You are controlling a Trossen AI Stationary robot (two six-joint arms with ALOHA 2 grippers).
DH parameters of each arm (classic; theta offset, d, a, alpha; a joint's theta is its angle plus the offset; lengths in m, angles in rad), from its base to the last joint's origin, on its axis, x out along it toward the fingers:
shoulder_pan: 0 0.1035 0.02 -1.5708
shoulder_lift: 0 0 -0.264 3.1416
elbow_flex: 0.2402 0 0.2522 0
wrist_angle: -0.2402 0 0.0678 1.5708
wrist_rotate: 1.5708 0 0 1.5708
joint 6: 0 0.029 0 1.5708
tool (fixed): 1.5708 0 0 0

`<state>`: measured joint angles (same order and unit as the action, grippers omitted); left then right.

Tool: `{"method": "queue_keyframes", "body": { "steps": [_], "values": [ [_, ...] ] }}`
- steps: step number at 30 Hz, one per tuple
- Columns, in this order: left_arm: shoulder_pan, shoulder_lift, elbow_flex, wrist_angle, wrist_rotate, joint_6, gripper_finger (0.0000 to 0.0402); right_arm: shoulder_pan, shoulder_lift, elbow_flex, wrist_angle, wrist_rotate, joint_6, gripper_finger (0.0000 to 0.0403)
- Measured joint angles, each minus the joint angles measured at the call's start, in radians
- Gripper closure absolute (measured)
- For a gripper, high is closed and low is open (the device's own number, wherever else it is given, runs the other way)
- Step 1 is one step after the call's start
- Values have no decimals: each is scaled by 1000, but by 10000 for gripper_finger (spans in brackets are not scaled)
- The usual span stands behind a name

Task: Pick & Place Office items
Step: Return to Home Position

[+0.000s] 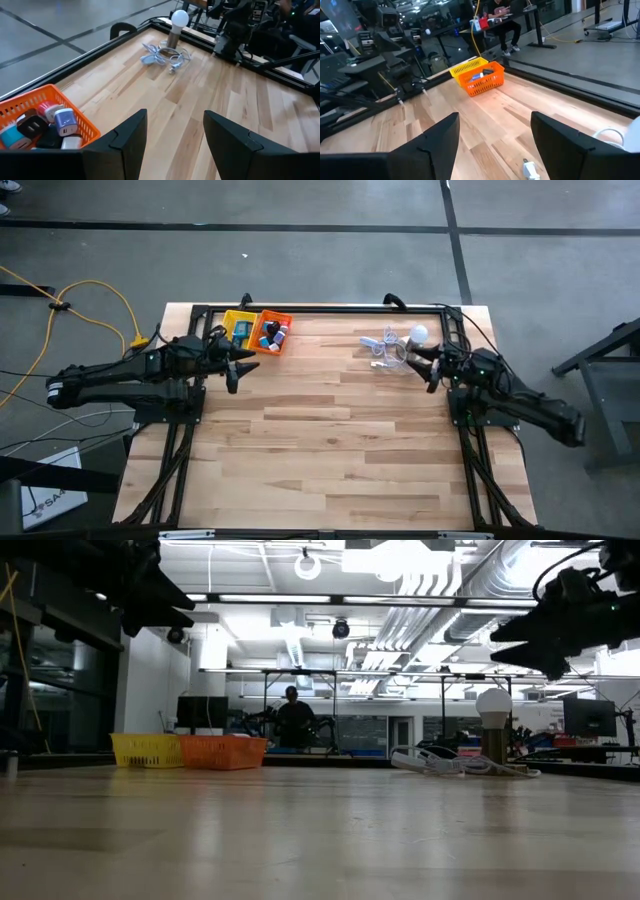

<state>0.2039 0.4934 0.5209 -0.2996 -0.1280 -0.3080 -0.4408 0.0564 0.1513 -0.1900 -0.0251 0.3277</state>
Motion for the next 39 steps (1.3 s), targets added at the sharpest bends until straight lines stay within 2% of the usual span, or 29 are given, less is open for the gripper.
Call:
{"method": "queue_keyframes", "body": {
  "steps": [5, 19, 24, 31, 39],
  "values": [
    [0, 0, 0, 0, 0, 0, 213, 0, -47, -50, 5, -2, 7, 170],
    [0, 0, 0, -10, 0, 1, 213, 0, -45, -142, 214, -31, 9, 170],
    [0, 0, 0, -12, 0, 1, 213, 0, -45, -143, 218, -57, 8, 170],
    [0, 0, 0, -12, 0, 1, 213, 0, -45, -143, 218, -53, -59, 170],
    [0, 0, 0, -16, 0, 1, 213, 0, -45, -144, 215, -45, -60, 170]
  ]
}}
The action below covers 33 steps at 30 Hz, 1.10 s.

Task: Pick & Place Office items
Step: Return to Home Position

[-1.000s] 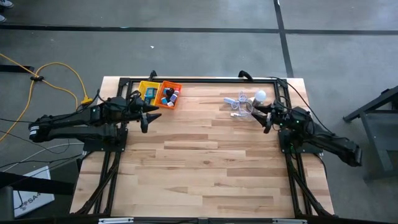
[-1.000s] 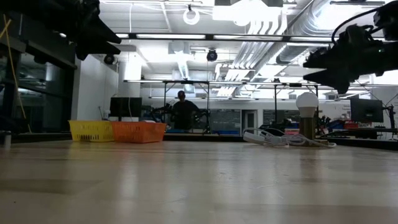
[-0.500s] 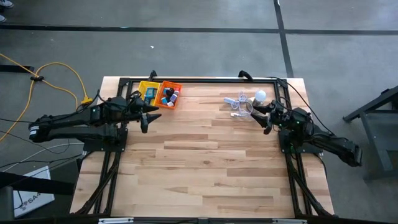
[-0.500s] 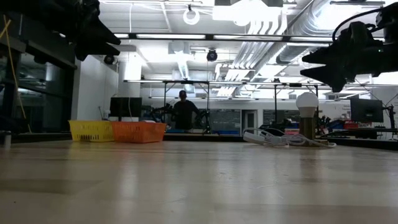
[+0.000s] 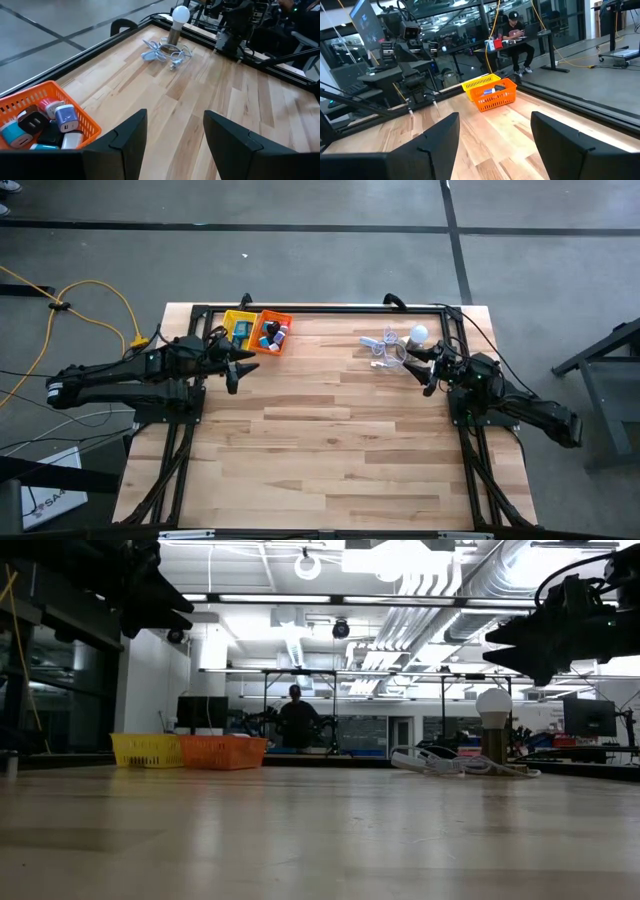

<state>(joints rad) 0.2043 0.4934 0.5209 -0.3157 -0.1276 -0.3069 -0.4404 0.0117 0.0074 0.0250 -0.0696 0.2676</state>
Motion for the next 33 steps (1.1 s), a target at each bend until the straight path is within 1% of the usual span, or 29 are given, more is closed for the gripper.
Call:
{"method": "queue_keyframes", "body": {
  "steps": [5, 18, 33],
  "values": [
    [0, 0, 0, 0, 0, 0, 213, 0, 9, 0, -1, 0, -2, 170],
    [0, 0, 0, 1, 0, 0, 213, 0, 80, -2, -1, -7, -2, 170],
    [0, 0, 0, -2, 0, 9, 213, 0, 83, -2, 0, -7, -2, 170]
  ]
}}
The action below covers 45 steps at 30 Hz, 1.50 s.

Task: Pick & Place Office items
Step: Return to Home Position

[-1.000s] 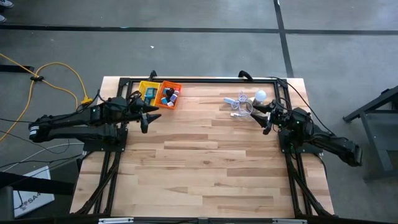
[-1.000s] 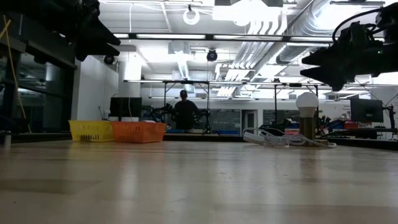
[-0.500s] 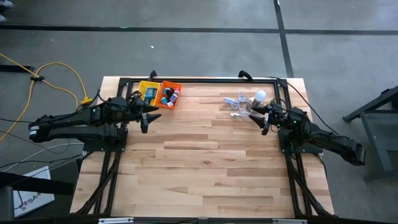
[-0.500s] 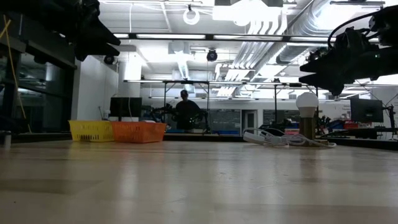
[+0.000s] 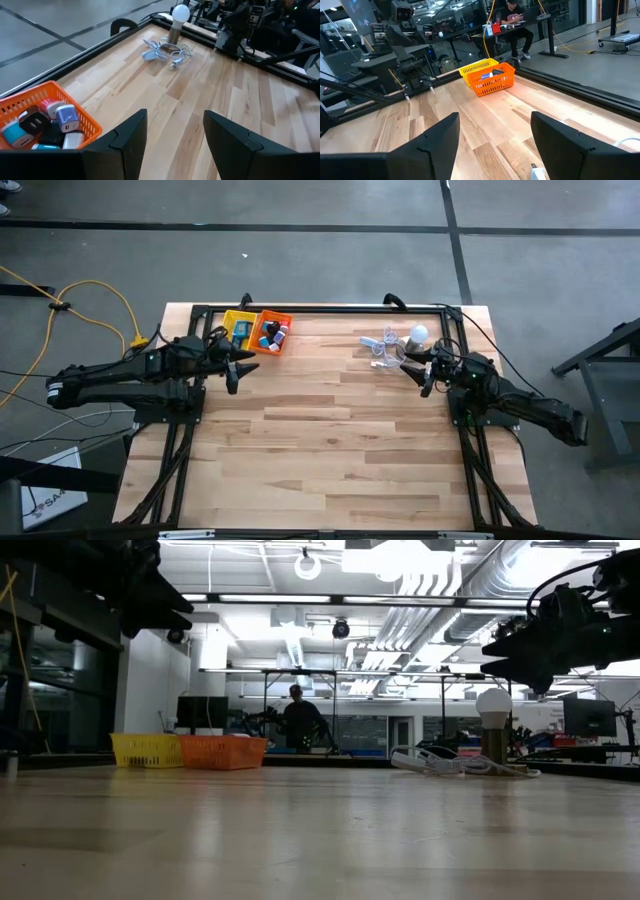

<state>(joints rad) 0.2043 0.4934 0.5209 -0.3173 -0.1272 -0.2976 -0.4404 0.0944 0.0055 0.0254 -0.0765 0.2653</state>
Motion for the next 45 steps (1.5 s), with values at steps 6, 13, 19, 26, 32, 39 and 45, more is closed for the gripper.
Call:
{"method": "queue_keyframes", "body": {
  "steps": [6, 13, 19, 26, 32, 39, 45],
  "values": [
    [0, 0, 0, -12, -4, 59, 213, 0, 0, 0, 0, 0, 0, 170],
    [-22, -18, -103, 93, -20, 71, 213, 0, 0, 0, 1, 0, 0, 170],
    [-55, -123, -312, 297, -21, 91, 213, 0, 0, 0, 2, -1, 0, 170],
    [-86, -212, -489, 499, -30, 114, 213, 0, 0, 0, 2, -1, 0, 170],
    [-92, -233, -506, 519, -32, 175, 213, 0, 0, 0, 3, -1, 0, 170],
    [-75, -236, -508, 481, -32, 227, 213, 0, 0, 0, 5, -1, 0, 170],
    [-22, -299, -510, 351, -26, 241, 213, 0, 0, 0, 6, -1, 0, 170]
  ]
}}
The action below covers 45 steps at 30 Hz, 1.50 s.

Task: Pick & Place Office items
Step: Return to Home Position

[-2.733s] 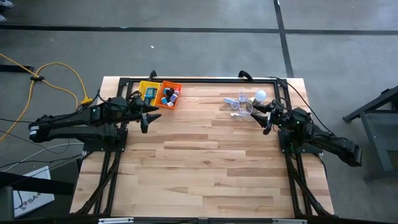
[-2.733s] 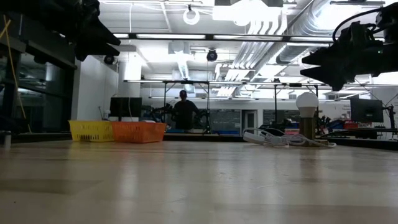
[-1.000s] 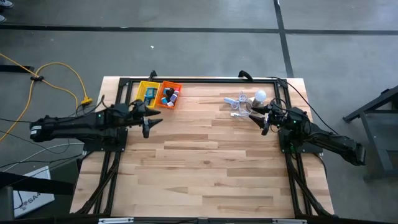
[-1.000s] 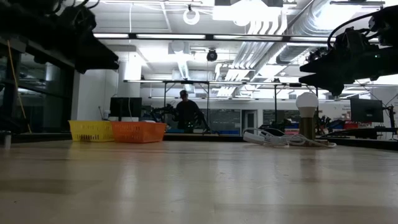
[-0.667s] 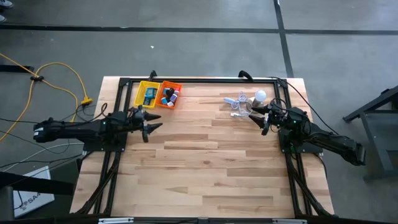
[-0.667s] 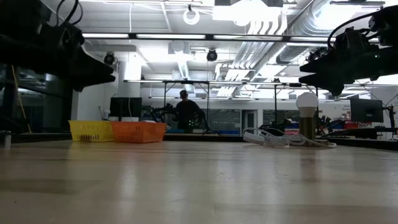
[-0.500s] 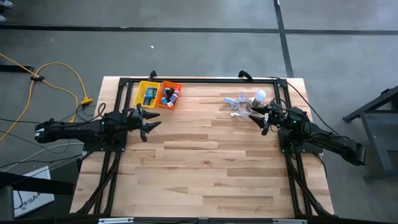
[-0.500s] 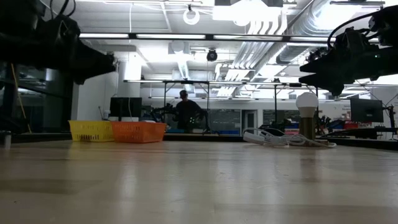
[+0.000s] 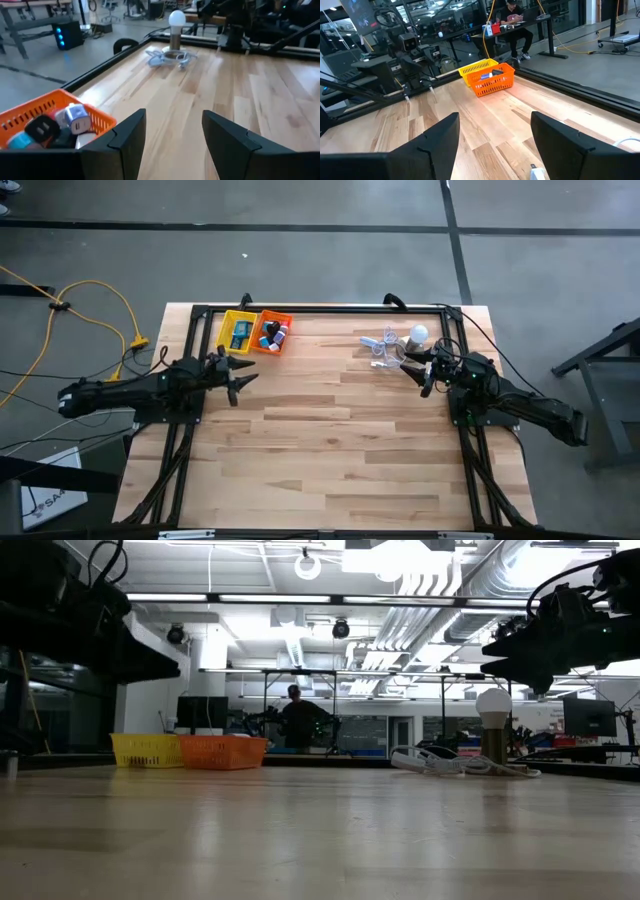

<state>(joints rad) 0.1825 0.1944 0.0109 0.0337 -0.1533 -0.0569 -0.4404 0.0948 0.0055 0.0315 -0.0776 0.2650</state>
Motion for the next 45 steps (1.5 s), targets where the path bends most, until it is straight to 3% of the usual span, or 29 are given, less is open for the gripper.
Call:
{"method": "queue_keyframes", "body": {
  "steps": [8, 27, 45],
  "values": [
    [62, -42, -1, -32, 171, 104, 213, 0, 0, 0, 1, 0, 0, 170],
    [93, -39, -2, -32, 169, 185, 213, 0, 0, 0, 2, 0, 0, 170],
    [93, -39, -2, -30, 167, 169, 213, 0, 0, 0, 2, 0, 0, 170]
  ]
}}
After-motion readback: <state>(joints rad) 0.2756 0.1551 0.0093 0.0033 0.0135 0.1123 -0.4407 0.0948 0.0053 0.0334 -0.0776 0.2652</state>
